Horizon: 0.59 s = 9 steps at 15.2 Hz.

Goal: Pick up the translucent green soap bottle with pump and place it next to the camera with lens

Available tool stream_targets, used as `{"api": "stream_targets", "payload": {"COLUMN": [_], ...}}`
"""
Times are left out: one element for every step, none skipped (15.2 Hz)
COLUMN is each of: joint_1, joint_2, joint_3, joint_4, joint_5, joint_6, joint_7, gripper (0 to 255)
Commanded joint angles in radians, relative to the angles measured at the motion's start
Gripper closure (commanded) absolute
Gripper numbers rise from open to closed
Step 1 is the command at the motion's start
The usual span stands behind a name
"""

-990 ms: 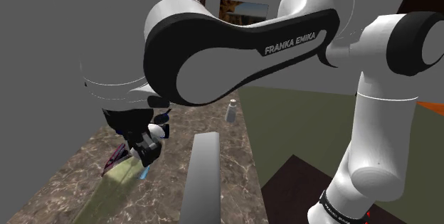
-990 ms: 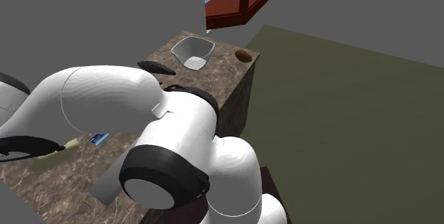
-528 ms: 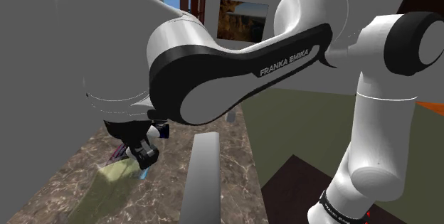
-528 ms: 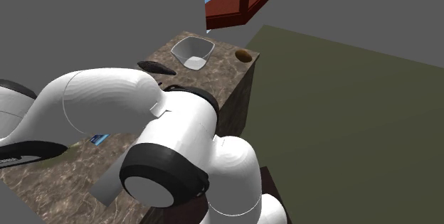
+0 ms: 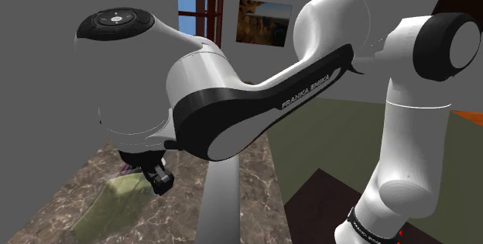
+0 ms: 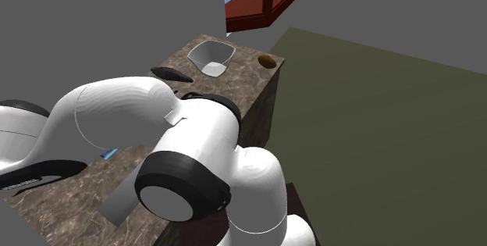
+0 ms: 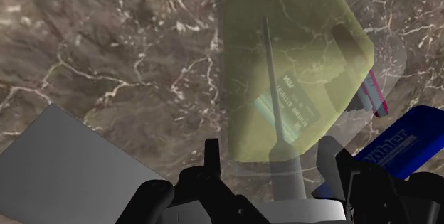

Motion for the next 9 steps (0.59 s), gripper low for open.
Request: {"api": "stream_targets", "payload": {"joint_1": [-0.003,-0.003,-0.005,-0.005,-0.006,-0.01,-0.013,-0.016,-0.045], "joint_2": [0.057,0.057,0.059,0.059,0.059,0.061,0.063,0.065,0.041], "joint_3": [0.002,0.002,0.005,0.005,0.006,0.011,0.015,0.019,0.025], "joint_4": [-0.033,-0.033,-0.033,-0.033,-0.033,-0.033,-0.033,-0.032,-0.055], "joint_5": [0.053,0.052,0.051,0.051,0.05,0.047,0.045,0.043,0.061], "joint_6": [0.011,0.011,0.011,0.011,0.01,0.009,0.008,0.007,0.023], "joint_7": [0.012,0.012,0.013,0.013,0.014,0.015,0.017,0.018,-0.002], "gripper": [255,255,255,255,255,255,255,255,0]}}
